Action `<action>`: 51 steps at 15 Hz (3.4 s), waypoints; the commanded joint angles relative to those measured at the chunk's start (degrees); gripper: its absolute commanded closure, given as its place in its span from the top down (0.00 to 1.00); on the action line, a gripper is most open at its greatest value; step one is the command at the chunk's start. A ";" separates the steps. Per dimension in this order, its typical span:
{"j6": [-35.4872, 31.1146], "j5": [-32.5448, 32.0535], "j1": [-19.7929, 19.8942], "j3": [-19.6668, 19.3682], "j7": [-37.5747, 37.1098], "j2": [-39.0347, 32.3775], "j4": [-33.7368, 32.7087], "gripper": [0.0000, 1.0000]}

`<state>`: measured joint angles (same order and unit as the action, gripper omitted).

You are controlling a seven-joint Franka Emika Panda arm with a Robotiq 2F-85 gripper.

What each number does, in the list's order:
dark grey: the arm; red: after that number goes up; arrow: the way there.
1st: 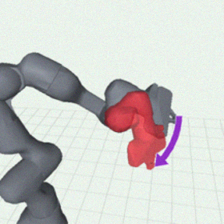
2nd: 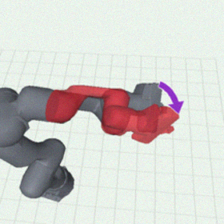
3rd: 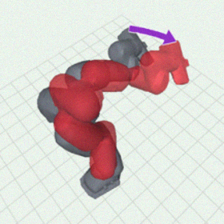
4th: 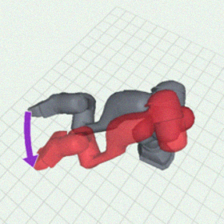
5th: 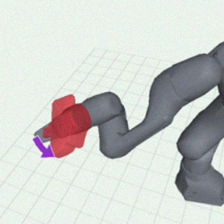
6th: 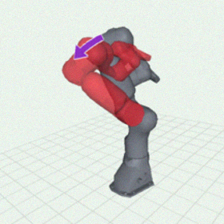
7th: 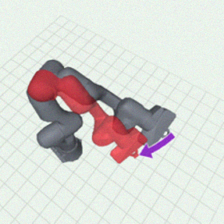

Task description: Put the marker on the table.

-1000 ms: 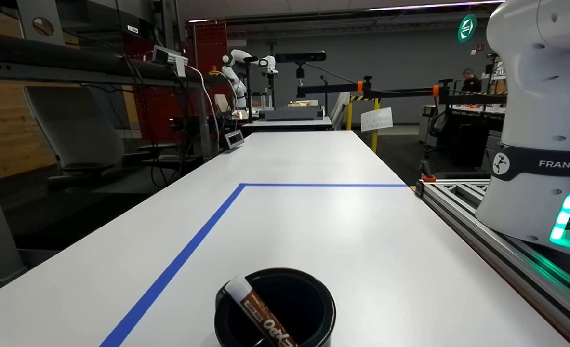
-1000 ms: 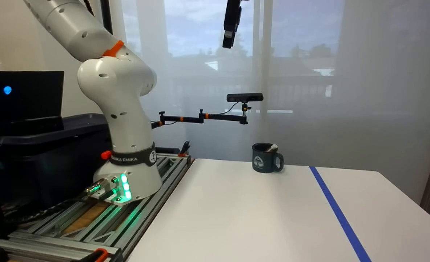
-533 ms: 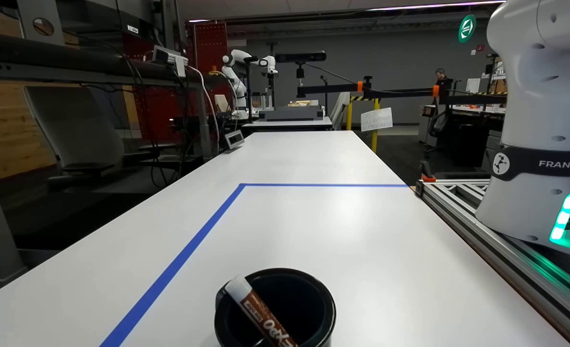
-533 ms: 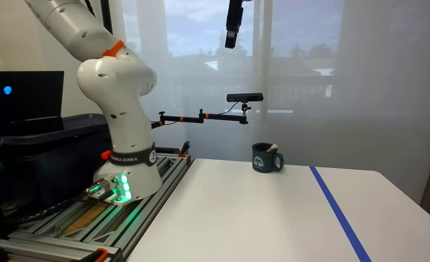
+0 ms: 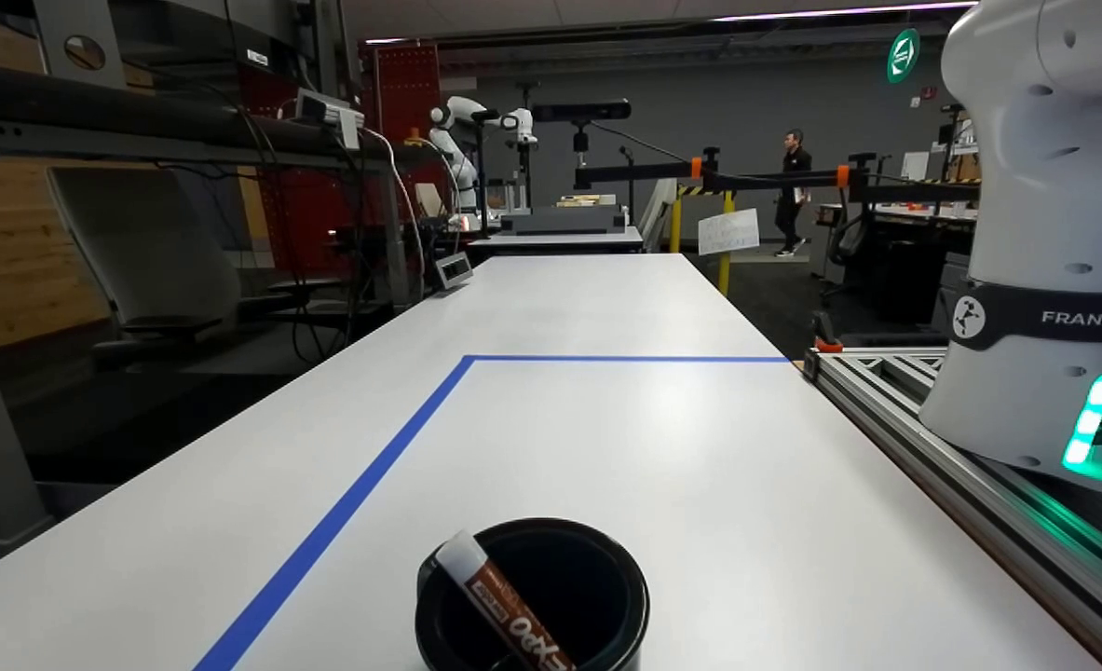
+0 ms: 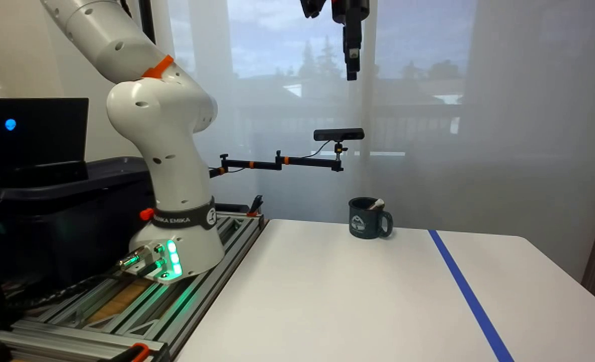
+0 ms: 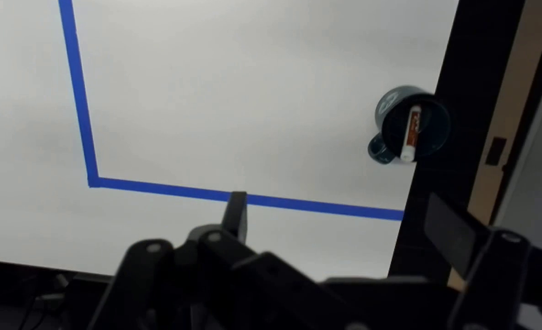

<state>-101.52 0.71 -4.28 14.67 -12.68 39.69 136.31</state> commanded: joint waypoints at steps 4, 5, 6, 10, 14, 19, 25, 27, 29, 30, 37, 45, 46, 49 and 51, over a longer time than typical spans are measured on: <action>-6.77 -1.07 -0.50 1.79 -6.95 -0.31 3.42 1.00; -6.94 -1.10 -0.35 1.76 -7.02 -0.31 3.47 1.00; -7.30 -1.91 0.20 2.45 -8.04 -0.57 3.96 1.00; -15.10 0.16 -1.45 4.15 -9.85 -3.35 9.15 1.00; -25.53 -0.34 -3.07 6.84 -13.21 -6.59 14.39 1.00; -29.67 -1.35 -4.26 7.74 -14.10 -9.45 16.47 1.00; -31.43 -3.37 -2.77 9.25 -16.97 -14.91 15.60 1.00; -35.68 -4.76 -3.15 10.22 -17.37 -17.72 15.79 1.00; -40.09 -6.04 -3.25 10.48 -17.04 -20.67 15.69 1.00; -42.18 -7.26 -2.86 10.66 -17.33 -22.20 15.61 1.00; -50.78 -9.73 -3.55 9.97 -19.05 -29.48 14.97 1.00; -54.67 -9.49 -4.35 8.53 -25.14 -34.16 13.62 1.00; -55.01 -10.13 -2.57 10.23 -26.54 -34.70 13.48 1.00; -53.94 -13.20 -2.32 10.71 -30.67 -35.93 12.75 0.93; -53.71 -16.24 -2.38 10.89 -33.50 -36.74 12.26 0.68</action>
<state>-155.67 -10.76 -7.38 24.53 -41.11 4.53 150.03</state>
